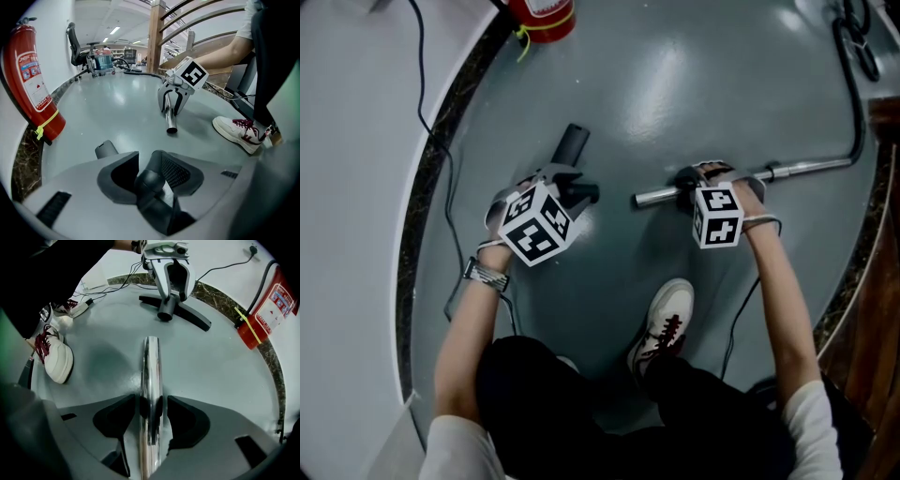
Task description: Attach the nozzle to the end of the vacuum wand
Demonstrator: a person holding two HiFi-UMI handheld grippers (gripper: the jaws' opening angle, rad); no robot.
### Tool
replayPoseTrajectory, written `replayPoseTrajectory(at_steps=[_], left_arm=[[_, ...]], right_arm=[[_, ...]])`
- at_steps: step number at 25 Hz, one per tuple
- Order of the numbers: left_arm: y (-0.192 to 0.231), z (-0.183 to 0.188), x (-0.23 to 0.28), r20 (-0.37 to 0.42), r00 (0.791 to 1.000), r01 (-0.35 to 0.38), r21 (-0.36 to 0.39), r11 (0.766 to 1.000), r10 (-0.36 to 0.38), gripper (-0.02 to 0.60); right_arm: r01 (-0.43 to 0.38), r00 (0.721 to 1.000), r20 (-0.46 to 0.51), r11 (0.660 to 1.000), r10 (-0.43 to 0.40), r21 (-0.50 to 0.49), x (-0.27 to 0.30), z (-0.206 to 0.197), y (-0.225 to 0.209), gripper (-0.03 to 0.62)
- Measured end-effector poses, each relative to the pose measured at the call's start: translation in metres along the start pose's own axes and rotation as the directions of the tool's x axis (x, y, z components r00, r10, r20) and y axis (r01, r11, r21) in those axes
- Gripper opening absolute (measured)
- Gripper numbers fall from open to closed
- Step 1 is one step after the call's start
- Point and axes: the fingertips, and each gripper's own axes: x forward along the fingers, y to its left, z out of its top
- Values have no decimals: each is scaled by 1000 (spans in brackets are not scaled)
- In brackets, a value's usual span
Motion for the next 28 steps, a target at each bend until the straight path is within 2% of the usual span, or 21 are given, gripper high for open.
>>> replayPoseTrajectory(at_steps=[3, 6, 19, 28], left_arm=[[0, -1, -2, -5, 1000, -8, 6, 1000, 8, 147], [0, -2, -2, -7, 1000, -11, 6, 1000, 11, 147], [-1, -5, -5, -2, 1000, 8, 32, 999, -8, 151], [-8, -11, -1, -47, 998, 39, 131, 991, -33, 188]], right_arm=[[3, 1000, -2, 1000, -3, -10, 0, 2, -2, 225], [15, 1000, -15, 999, -15, -31, -1, 3, -1, 167], [-7, 1000, -13, 1000, 7, 13, -5, 2, 3, 156], [18, 1000, -9, 1000, -18, 14, -13, 4, -4, 156]])
